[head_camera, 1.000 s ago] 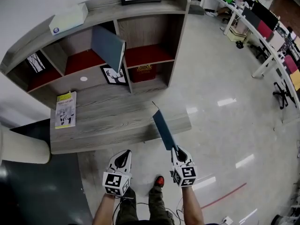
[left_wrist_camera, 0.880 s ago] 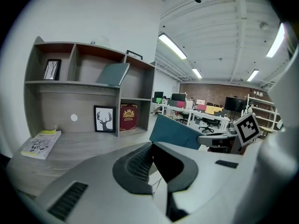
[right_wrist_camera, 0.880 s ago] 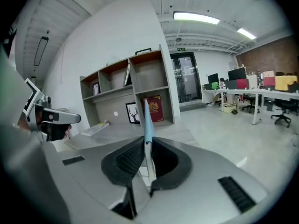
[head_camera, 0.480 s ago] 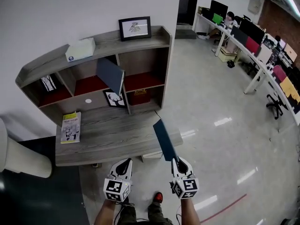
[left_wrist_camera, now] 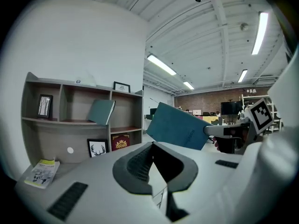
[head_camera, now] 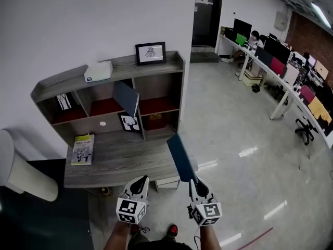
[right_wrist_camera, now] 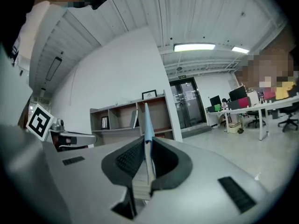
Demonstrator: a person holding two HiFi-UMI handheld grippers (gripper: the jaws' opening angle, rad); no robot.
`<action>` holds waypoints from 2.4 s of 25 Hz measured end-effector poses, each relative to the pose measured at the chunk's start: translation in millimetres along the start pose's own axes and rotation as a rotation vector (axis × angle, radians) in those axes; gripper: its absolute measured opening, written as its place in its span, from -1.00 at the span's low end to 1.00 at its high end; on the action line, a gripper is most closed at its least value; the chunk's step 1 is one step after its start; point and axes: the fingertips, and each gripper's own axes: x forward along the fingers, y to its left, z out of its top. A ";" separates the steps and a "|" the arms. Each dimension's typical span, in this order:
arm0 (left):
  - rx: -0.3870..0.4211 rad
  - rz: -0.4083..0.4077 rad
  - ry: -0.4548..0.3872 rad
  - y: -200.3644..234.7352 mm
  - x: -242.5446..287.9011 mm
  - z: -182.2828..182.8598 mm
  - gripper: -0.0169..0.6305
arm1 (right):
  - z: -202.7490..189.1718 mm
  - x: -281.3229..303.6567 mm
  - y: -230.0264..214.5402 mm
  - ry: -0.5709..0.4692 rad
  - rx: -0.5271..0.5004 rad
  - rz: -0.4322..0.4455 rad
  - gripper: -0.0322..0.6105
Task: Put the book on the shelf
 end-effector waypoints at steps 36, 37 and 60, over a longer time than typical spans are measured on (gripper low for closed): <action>0.046 -0.075 -0.051 117.0 189.5 75.6 -0.93 | 60.8 213.7 -60.0 -0.068 0.003 -0.048 -0.71; 0.047 -0.078 -0.052 121.3 193.9 76.8 -0.93 | 61.9 220.7 -60.8 -0.065 0.005 -0.052 -0.71; 0.036 -0.153 -0.048 165.3 256.9 78.9 -0.93 | 66.5 337.2 -90.2 -0.032 0.086 -0.124 -0.71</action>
